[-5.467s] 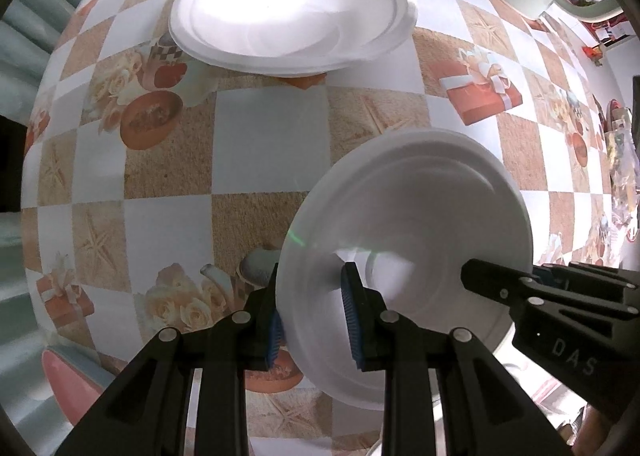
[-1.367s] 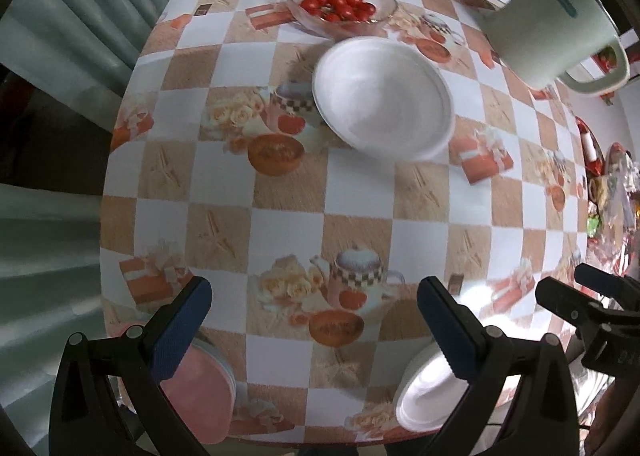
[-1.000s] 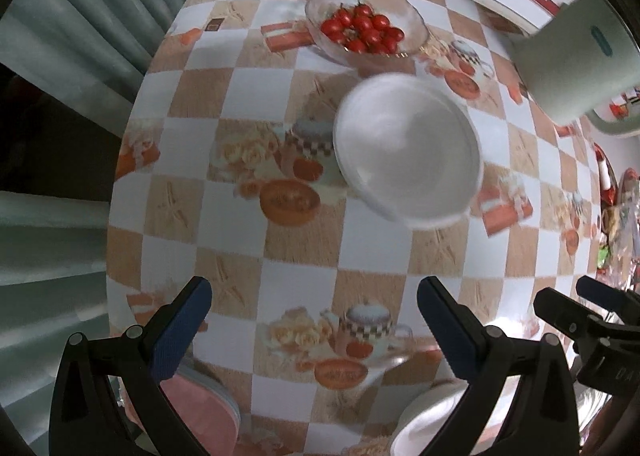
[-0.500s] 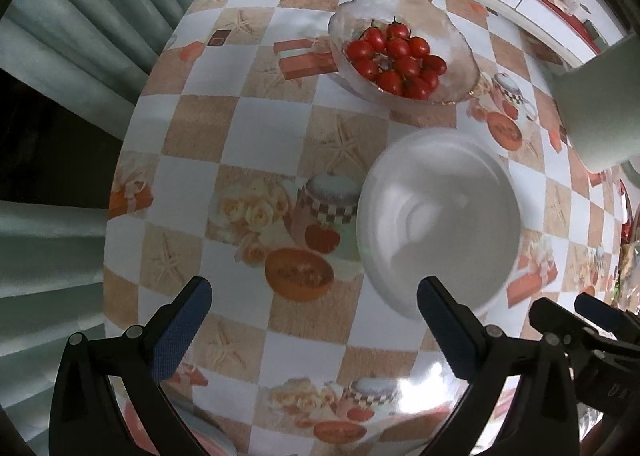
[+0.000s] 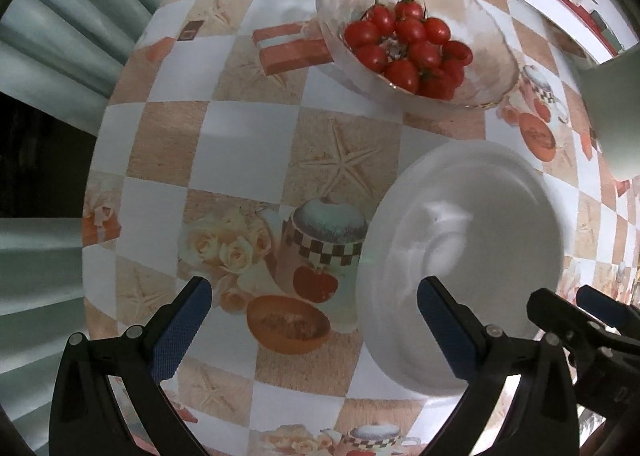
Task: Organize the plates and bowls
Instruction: 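Close the left gripper on the bowl rim while the right gripper clamps it, then lift the second white bowl with both grippers and carry it to the stack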
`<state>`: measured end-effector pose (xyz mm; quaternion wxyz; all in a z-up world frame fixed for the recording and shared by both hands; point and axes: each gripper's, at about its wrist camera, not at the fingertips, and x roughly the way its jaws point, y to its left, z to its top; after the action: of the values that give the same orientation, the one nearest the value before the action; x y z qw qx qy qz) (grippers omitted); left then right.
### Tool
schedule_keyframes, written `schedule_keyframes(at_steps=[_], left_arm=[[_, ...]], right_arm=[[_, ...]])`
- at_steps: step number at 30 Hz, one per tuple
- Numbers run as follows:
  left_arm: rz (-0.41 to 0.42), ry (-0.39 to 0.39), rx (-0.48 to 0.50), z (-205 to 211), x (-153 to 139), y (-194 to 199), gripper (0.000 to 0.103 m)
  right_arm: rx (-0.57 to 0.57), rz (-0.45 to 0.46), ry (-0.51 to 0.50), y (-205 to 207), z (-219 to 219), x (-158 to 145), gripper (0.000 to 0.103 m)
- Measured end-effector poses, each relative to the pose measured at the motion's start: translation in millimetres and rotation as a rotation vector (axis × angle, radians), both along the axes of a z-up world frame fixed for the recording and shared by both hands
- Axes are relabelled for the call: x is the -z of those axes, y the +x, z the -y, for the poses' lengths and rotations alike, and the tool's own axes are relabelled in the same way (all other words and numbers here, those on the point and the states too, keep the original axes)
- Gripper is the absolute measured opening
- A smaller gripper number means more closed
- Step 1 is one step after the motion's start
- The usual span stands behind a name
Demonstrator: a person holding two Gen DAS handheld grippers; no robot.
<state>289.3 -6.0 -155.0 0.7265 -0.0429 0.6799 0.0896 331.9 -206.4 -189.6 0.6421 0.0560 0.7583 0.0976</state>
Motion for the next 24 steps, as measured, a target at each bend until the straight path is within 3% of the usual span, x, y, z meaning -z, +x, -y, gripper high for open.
schedule_keyframes(at_steps=[9, 19, 22, 24], left_arm=[[-0.025, -0.003, 0.004, -0.3, 24.1, 1.6, 0.102], [-0.027, -0.069, 0.008, -12.7, 35.2, 11.6, 0.103], [-0.055, -0.086, 0.015, -17.1, 43.1, 22.4, 0.103], [-0.073, -0.089, 0.014, -17.8, 44.3, 25.3, 0.103]], right_arm=[[-0.006, -0.012, -0.009, 3.1, -7.4, 25.4, 0.095], [-0.051, 0.039, -0.047, 2.5, -13.5, 21.6, 0.094], [-0.079, 0.056, -0.081, 0.3, -18.1, 19.0, 0.085], [-0.108, 0.076, -0.064, -2.5, -25.3, 14.3, 0.07]])
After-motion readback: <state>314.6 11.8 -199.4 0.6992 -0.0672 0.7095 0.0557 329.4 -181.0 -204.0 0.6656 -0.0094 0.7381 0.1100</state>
